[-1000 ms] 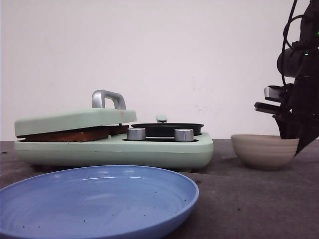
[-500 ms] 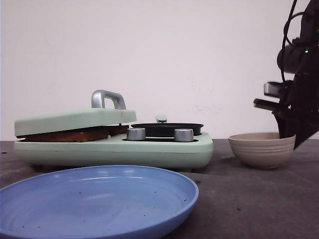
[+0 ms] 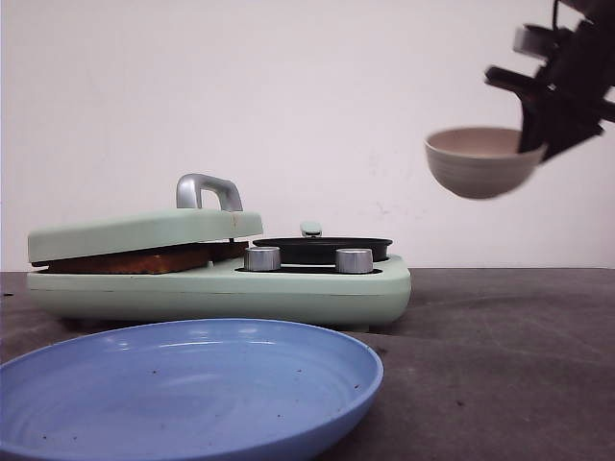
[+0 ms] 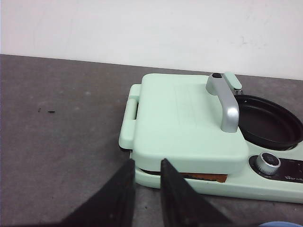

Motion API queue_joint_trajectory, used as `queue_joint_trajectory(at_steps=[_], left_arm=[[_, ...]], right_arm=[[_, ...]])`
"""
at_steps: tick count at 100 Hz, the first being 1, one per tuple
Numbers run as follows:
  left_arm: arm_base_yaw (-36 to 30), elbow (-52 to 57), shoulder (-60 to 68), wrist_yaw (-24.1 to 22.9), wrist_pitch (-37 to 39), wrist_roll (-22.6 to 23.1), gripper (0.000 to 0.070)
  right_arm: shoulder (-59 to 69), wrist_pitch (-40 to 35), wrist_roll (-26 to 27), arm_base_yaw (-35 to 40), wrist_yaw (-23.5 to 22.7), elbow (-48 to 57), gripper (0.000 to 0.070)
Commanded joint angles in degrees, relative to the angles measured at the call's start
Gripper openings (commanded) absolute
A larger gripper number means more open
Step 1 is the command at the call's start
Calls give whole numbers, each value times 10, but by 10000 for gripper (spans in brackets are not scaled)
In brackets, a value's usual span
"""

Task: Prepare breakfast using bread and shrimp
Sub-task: 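Lift the bowl with the right gripper over the frying pan, then tilt the bowl with the right gripper to pour shrimp into the pan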

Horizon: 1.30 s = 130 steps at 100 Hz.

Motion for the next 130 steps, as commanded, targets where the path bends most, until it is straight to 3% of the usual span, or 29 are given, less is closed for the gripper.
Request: queue_joint_trajectory(at_steps=[1,44,54,66,79,94,106,121,130], left_arm=[[0,0,1,1,4,-2,35],[0,0,1,3,3,-3,35],[0,0,1,9,2,-3,35],[0,0,1,12,1,-3,35],[0,0,1,14,0,-3,35],[0,0,1,15,0,-3,35],[0,0,1,27,1,-3,35],[0,0,1,28,1,-3,34],[0,0,1,28,1,-4,34]], right_arm=[[3,12,21,20,-5,9,0],[53,153,88,138,30,9,0],[76,181,87,150,39,9,0],[100,230,65,165,80,9,0],[113,294,-3,182,121,9,0],[115,351,-109,207,211,9,0],[115,384,-229,234,281,9,0],[115,422,-396,270,399,9,0],[115,459,-469,289,437,9,0]])
